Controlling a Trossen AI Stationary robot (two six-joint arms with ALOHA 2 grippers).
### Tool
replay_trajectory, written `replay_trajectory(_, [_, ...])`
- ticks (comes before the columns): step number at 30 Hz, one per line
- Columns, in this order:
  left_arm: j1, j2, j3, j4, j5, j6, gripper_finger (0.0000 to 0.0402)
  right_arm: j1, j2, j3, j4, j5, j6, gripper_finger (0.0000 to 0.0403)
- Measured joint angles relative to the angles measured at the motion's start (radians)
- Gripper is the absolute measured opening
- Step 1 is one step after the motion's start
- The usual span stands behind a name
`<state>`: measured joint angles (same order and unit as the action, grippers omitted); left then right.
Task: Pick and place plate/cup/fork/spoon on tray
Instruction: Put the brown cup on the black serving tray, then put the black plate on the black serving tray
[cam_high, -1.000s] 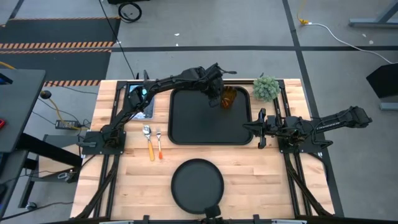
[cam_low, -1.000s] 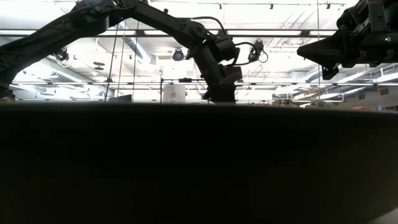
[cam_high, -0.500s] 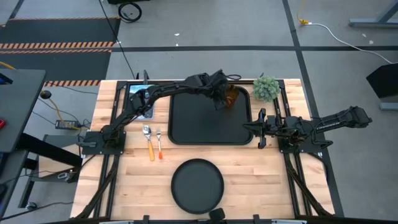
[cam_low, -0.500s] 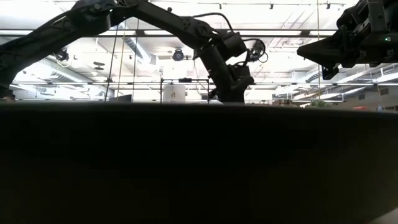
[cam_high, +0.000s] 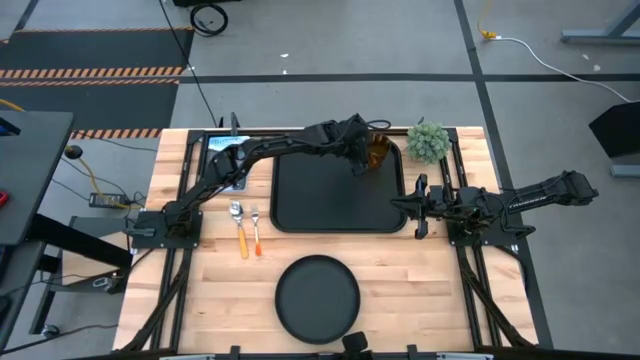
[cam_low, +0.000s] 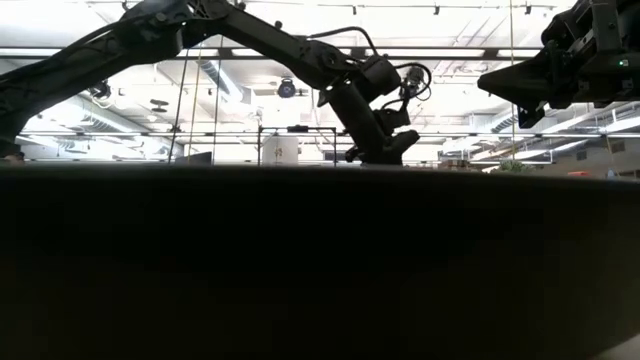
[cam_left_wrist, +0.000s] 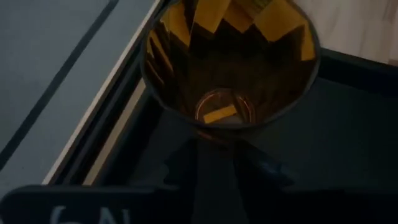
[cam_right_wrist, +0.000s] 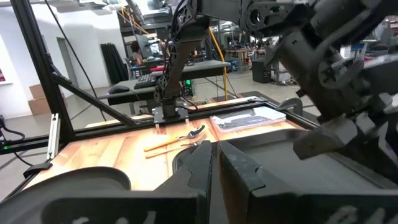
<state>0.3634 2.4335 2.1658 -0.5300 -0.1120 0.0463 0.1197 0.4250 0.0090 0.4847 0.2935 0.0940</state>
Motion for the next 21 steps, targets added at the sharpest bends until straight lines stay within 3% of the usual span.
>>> replay_trajectory(15, [-0.004,0.011,-0.001,0.137,0.000,0.078,0.0110,0.000,0.000,0.000,0.000,0.000,0.000,0.0034])
replay_trajectory(21, [-0.007,0.011,0.000,0.068,0.030,0.078,0.0110,0.000,0.000,0.000,0.000,0.000,0.000,0.0034])
